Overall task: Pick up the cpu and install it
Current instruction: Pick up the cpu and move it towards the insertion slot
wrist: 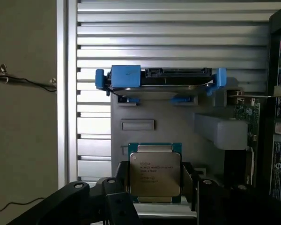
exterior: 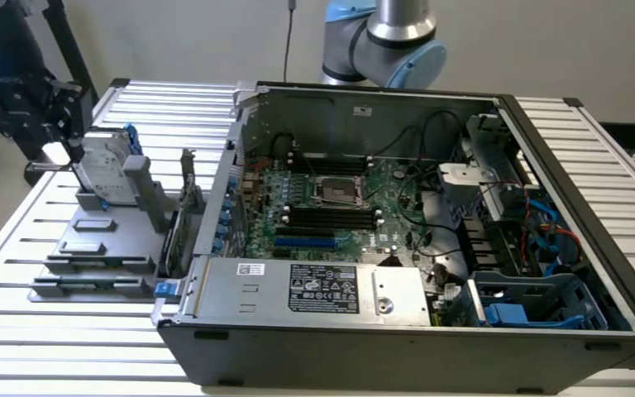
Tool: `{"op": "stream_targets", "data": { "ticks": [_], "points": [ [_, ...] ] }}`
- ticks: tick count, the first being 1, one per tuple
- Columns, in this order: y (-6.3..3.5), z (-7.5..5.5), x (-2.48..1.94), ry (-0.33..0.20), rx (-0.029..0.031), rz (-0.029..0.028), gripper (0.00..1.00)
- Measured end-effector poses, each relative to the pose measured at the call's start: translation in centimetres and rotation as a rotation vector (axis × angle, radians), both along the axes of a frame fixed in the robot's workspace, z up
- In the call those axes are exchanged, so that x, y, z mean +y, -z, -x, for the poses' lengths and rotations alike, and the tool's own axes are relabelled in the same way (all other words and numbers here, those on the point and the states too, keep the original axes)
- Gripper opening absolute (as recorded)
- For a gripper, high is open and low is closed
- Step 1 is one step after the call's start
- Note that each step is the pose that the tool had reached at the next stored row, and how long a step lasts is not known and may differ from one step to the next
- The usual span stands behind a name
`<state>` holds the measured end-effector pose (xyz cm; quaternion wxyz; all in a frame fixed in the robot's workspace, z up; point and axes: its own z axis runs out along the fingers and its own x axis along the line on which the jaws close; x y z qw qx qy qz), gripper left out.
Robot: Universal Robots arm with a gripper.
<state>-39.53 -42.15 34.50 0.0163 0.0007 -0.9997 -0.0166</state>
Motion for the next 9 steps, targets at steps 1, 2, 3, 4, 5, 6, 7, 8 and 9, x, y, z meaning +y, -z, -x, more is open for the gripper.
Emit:
{"op": "stream_targets", "data": {
  "ticks": [1, 2, 3, 4, 5, 6, 7, 8, 9],
  "points": [
    [-0.4, -0.4, 0.0, 0.0, 0.0016, 0.0001, 0.55],
    [-0.78, -0.7, 0.0, 0.0, 0.0031, 0.0001, 0.55],
    [-1.18, -1.2, 0.0, 0.0, 0.0051, 0.0002, 0.55],
    [-1.55, -1.6, 0.01, 0.0, 0.0069, 0.0002, 0.55],
    [-1.9, -2.0, 0.01, 0.0, 0.0085, 0.0001, 0.55],
    [-2.26, -2.4, 0.01, 0.0, 0.0103, 0.0001, 0.55],
    [-2.61, -2.8, 0.01, 0.0, 0.0123, 0.0001, 0.55],
    [-2.94, -3.2, 0.01, 0.0, 0.0144, 0.0001, 0.55],
    [-3.26, -3.6, 0.01, 0.0, 0.0164, 0.0002, 0.55]
  ]
}}
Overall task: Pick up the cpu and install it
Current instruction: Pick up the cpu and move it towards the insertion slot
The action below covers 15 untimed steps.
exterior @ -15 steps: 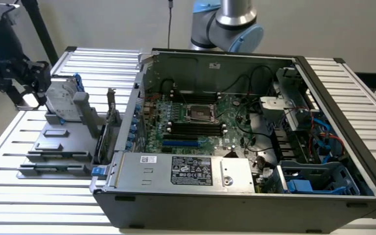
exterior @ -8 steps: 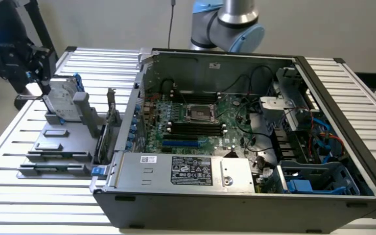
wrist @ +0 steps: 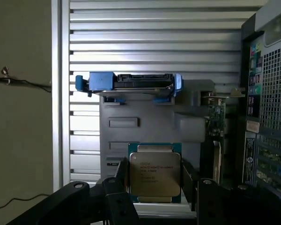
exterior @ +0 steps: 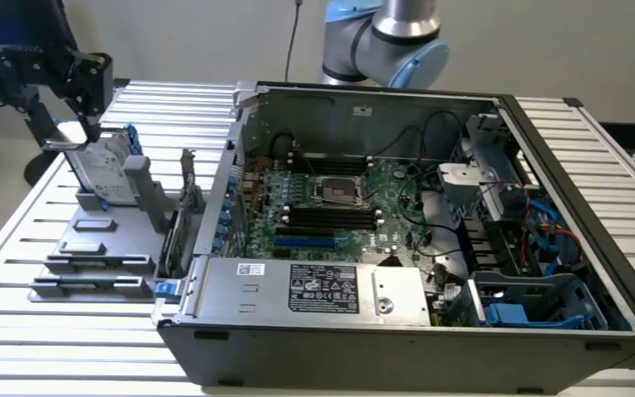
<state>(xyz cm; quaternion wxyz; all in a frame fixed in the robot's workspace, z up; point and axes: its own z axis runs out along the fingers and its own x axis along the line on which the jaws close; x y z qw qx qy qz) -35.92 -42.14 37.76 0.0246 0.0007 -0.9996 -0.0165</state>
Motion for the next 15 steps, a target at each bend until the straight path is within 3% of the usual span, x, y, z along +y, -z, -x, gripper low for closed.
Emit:
{"op": "stream_targets", "data": {
  "ticks": [6, 15],
  "points": [
    [-1.7, -2.7, 0.0, 0.0, 0.0124, 0.0, 0.55],
    [-2.91, -6.8, 0.0, 0.0, 0.0261, 0.0, 0.55]
  ]
}}
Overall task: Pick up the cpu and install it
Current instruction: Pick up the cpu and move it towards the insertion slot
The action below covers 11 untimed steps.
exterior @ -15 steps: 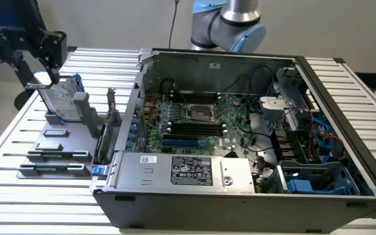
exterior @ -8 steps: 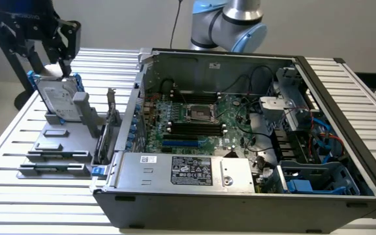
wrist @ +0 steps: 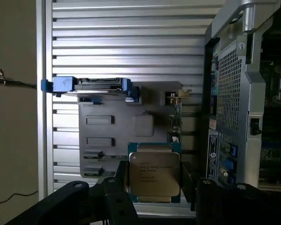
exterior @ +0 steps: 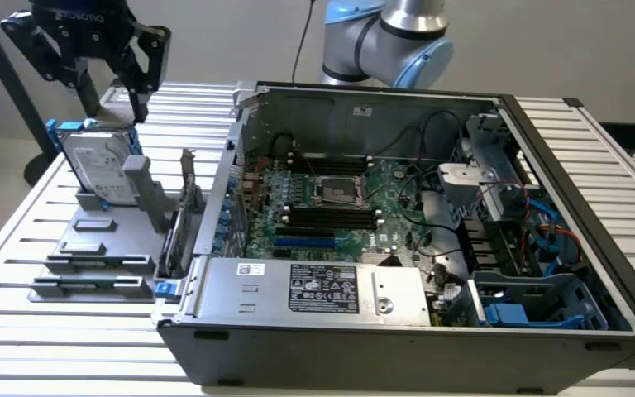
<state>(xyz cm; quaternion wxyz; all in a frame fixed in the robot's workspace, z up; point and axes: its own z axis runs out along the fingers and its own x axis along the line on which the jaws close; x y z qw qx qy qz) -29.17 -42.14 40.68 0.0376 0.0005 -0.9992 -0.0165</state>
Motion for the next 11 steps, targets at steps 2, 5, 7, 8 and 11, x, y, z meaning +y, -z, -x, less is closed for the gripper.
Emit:
{"op": "stream_targets", "data": {
  "ticks": [2, 5, 7, 8, 11],
  "points": [
    [-0.17, -0.9, 0.0, 0.0, 0.002, 0.0, 0.55],
    [-0.38, -2.3, 0.0, 0.0, 0.0041, -0.0001, 0.55],
    [-0.46, -3.2, 0.0, 0.0, 0.0051, 0.0, 0.55],
    [-0.49, -3.6, 0.0, 0.0, 0.0053, 0.0, 0.55],
    [-0.53, -5.0, 0.0, 0.0, 0.0057, -0.0001, 0.55]
  ]
}}
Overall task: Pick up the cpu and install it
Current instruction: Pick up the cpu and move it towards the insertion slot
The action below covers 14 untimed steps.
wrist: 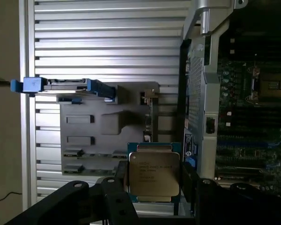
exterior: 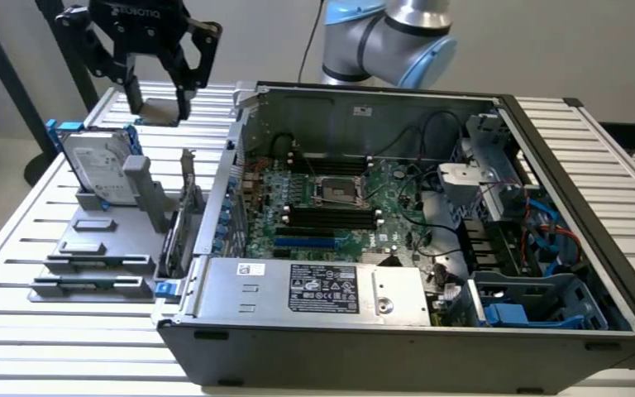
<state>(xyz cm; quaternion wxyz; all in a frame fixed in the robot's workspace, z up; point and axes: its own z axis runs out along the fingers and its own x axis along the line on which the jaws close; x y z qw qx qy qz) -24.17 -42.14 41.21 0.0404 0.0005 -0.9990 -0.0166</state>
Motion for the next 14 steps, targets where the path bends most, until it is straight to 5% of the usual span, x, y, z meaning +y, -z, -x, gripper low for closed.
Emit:
{"op": "stream_targets", "data": {
  "ticks": [14],
  "points": [
    [-0.02, -6.4, 0.08, 0.0, 0.0003, 0.0, 0.55]
  ]
}}
